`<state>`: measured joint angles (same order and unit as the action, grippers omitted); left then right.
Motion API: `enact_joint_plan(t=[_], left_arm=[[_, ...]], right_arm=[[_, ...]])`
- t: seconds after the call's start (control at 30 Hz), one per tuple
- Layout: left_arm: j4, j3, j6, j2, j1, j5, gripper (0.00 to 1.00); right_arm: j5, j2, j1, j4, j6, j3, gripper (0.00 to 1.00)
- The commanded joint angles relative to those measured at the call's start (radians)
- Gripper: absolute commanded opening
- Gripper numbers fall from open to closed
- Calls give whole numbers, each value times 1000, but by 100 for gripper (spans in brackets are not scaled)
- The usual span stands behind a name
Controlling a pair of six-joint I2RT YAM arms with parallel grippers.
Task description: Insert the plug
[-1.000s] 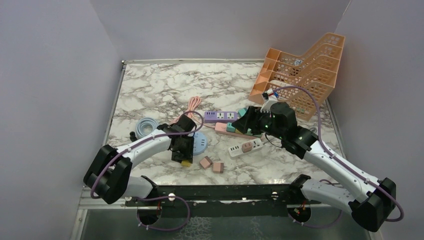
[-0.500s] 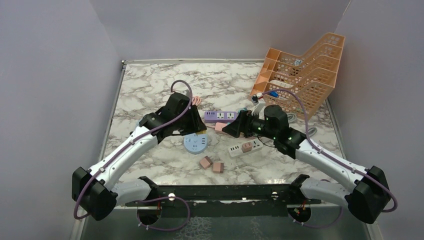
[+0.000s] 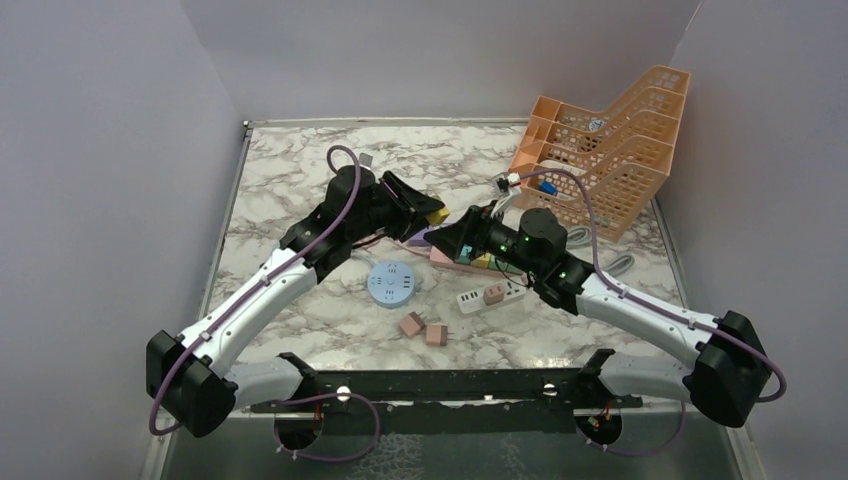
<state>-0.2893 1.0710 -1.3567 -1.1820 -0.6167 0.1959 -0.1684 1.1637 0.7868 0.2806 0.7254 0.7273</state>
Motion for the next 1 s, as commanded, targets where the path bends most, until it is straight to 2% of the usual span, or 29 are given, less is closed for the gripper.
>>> enact_joint_plan(t=[0.0, 0.2, 0.43, 0.63, 0.97], left_arm=[[111, -58, -228, 42, 3, 23, 31], [109, -99, -330, 88, 3, -2, 31], [134, -139, -436, 126, 3, -24, 30], [180, -180, -529, 169, 3, -74, 29], [182, -169, -582, 175, 11, -121, 29]], right_arm=[[129, 11, 6, 129, 10, 31, 70], [124, 44, 6, 241, -14, 33, 58], [100, 94, 6, 300, 0, 29, 45], [91, 124, 6, 418, -20, 5, 46], [101, 205, 7, 454, -53, 38, 47]])
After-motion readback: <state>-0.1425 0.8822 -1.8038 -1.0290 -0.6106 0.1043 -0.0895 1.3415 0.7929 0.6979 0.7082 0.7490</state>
